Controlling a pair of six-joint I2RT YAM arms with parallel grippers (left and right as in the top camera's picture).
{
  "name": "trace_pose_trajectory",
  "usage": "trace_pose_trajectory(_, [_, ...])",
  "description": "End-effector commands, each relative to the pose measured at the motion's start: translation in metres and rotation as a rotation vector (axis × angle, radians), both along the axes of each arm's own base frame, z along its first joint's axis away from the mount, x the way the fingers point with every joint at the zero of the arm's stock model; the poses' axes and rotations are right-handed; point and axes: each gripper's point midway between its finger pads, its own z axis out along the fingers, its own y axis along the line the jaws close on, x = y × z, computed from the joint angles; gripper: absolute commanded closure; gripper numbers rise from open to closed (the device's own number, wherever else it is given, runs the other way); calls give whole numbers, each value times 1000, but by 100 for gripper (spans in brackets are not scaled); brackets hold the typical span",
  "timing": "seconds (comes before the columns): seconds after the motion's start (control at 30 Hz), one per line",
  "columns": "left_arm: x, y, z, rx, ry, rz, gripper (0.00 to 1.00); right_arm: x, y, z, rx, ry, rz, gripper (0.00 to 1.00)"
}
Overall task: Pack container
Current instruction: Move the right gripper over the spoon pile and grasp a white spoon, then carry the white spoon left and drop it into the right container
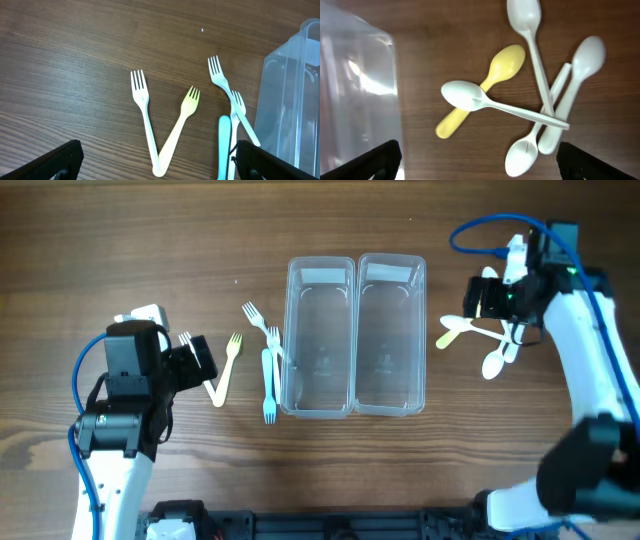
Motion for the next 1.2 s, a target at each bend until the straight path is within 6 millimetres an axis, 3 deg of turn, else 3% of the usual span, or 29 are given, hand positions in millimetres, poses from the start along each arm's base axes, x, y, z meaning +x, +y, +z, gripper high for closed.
trace_pose_trajectory(0.0, [4, 1, 10, 21, -24, -9, 0, 19, -4, -21, -60, 2, 149, 0])
trace_pose_trajectory(0.13, [4, 1, 10, 21, -23, -9, 0, 20, -4, -49, -140, 56, 428, 7])
trace_pose_trajectory(0.27, [4, 1, 10, 21, -24, -9, 0, 14, -5, -52, -219, 81, 679, 22])
trace_pose_trajectory(0.4, [4, 1, 10, 21, -24, -9, 0, -10, -3, -80, -219, 145, 791, 20])
trace_pose_trajectory(0.57, [4, 1, 10, 21, -24, -9, 0, -19, -13, -102, -236, 151, 763, 29])
trace_pose_trajectory(0.73, [4, 1, 10, 21, -24, -9, 0, -1, -21, -103, -265, 89, 735, 31])
trace_pose_trajectory(0.93, [4, 1, 10, 21, -24, -9, 0, -5, -21, -146, -225, 158, 745, 31])
trace_pose_trajectory(1.07, [4, 1, 10, 21, -24, -9, 0, -16, -19, -158, -179, 211, 686, 49])
trace_pose_trajectory(1.13, [4, 1, 10, 21, -24, -9, 0, -19, -18, -158, -161, 224, 632, 52])
trace_pose_trajectory(1.17, [4, 1, 10, 21, -24, -9, 0, -20, -18, -159, -139, 232, 551, 48])
